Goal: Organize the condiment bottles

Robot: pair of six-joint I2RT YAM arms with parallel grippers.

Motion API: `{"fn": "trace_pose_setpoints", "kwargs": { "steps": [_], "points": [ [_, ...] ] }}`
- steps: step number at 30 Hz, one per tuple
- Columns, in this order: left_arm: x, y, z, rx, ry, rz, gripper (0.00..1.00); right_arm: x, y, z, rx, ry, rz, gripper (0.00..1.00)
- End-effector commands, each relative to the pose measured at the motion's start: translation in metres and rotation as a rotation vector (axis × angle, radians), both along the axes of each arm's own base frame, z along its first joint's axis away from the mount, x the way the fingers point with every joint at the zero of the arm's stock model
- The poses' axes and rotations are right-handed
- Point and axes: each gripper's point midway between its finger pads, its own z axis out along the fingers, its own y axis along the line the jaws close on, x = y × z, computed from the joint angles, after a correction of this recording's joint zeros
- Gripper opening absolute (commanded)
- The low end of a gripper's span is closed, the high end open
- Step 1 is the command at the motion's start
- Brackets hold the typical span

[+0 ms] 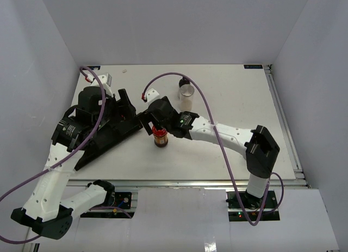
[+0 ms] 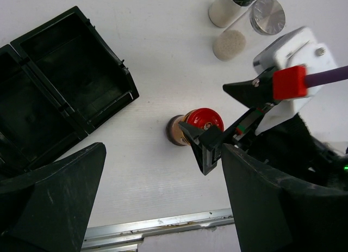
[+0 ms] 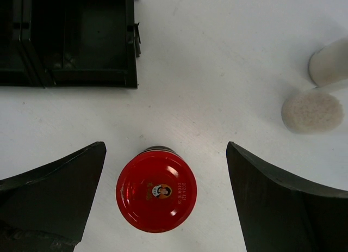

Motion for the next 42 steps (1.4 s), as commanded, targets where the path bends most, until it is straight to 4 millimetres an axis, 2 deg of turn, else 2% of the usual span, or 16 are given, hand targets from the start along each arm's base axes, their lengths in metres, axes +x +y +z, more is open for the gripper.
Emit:
{"fn": "trace_pose_setpoints", "kwargs": {
  "steps": [1, 3, 6, 9, 11, 15, 20, 25, 35, 42],
  "points": [
    [0.000, -0.011, -0.003, 0.023, 0.013, -0.097, 0.98, 0.020, -0.027, 0.065, 0.046, -0.107, -0.101, 0.98],
    [0.004, -0.019, -0.018, 0.037, 0.059, -0.140, 0.98, 0.030, -0.043, 0.076, 0.066, -0.109, -0.116, 0.97],
    [0.009, -0.029, -0.029, 0.026, 0.088, -0.174, 0.98, 0.050, -0.076, 0.085, 0.063, -0.112, -0.188, 0.96],
    [0.012, -0.036, -0.043, 0.018, 0.117, -0.197, 0.98, 0.066, -0.121, 0.085, 0.071, -0.079, -0.280, 0.96],
    [0.015, -0.044, -0.049, 0.004, 0.132, -0.227, 0.98, 0.075, -0.153, 0.094, 0.098, -0.084, -0.340, 0.96],
    [0.017, -0.065, -0.074, -0.002, 0.184, -0.274, 0.98, 0.081, -0.208, 0.090, 0.114, -0.090, -0.431, 0.95],
    [0.018, -0.087, -0.103, 0.081, 0.233, -0.273, 0.98, 0.069, -0.247, 0.105, 0.162, -0.129, -0.464, 0.95],
    [0.022, -0.103, -0.127, 0.104, 0.278, -0.275, 0.98, 0.058, -0.258, 0.108, 0.186, -0.145, -0.466, 0.94],
    [0.024, -0.112, -0.159, 0.133, 0.330, -0.274, 0.98, 0.046, -0.270, 0.122, 0.216, -0.191, -0.462, 0.94],
    [0.028, -0.121, -0.177, 0.145, 0.354, -0.292, 0.98, 0.041, -0.268, 0.116, 0.226, -0.186, -0.441, 0.93]
  ]
}}
